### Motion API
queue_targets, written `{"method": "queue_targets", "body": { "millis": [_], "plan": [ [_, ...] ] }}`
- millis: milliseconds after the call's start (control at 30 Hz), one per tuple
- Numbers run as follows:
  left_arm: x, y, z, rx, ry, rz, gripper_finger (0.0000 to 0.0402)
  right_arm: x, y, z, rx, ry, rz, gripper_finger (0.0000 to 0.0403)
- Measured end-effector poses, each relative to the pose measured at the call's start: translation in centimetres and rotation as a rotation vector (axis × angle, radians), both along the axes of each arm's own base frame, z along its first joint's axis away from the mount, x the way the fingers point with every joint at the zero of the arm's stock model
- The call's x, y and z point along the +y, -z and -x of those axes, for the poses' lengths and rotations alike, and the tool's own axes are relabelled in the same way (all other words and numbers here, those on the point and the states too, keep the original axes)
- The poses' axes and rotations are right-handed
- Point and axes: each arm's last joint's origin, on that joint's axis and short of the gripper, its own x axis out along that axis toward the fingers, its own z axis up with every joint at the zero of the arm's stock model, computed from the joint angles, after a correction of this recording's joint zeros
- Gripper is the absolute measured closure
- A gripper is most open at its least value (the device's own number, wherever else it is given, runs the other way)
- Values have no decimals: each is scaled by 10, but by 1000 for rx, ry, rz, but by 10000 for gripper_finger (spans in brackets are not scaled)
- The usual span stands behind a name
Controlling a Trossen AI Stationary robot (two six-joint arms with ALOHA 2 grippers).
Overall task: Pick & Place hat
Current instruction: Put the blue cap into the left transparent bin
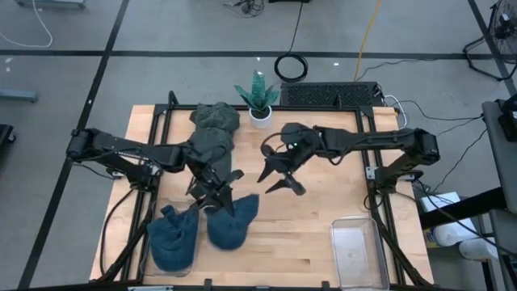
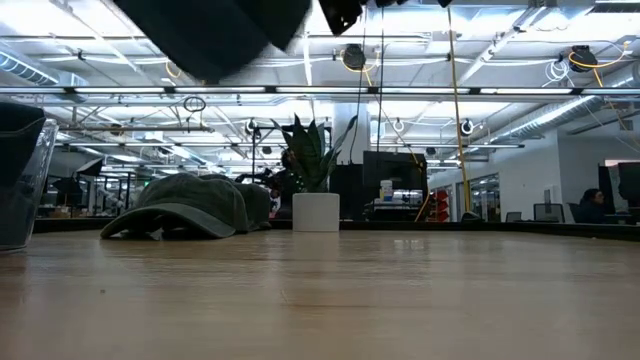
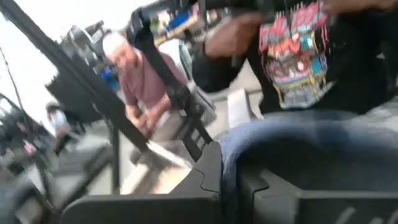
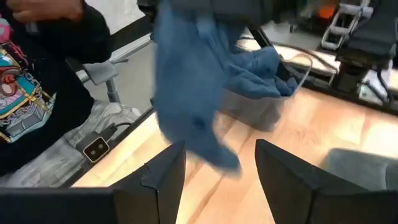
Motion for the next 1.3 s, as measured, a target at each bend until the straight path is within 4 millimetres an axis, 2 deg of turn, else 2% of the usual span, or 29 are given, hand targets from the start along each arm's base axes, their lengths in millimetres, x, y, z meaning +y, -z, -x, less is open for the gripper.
{"method": "queue_targets", "body": {
  "millis": [67, 200, 300, 433, 533, 733, 867, 1000, 1100, 1300],
  "plan": [
    [-1, 2, 0, 10, -19, -9, 398, 6, 3, 2, -4, -25, 11, 220],
    [-6, 0, 1, -34, -39, -48, 398, 21, 21, 0, -39, -84, 0, 220],
    [-7, -7, 7, -99, -29, -71, 398, 25, 31, -1, -131, -15, 19, 220],
    [-5, -16, 14, -155, -50, -85, 398, 17, 51, -1, -174, 93, -22, 220],
    [-3, -26, 17, -169, -69, -99, 398, 10, 56, 3, -220, 141, -103, 220],
    [-2, -59, 19, -230, -60, -156, 398, 5, 85, 8, -311, 174, -259, 220],
    [-2, -77, 15, -248, -69, -187, 398, 8, 88, 5, -361, 81, -366, 220],
    [2, -86, 9, -236, -128, -220, 398, 13, 96, -1, -321, 1, -442, 220],
    [5, -90, 7, -223, -153, -228, 398, 14, 90, -3, -340, -22, -466, 220],
    [6, -99, 9, -267, -149, -231, 398, 14, 90, -3, -355, -23, -456, 220]
  ]
}}
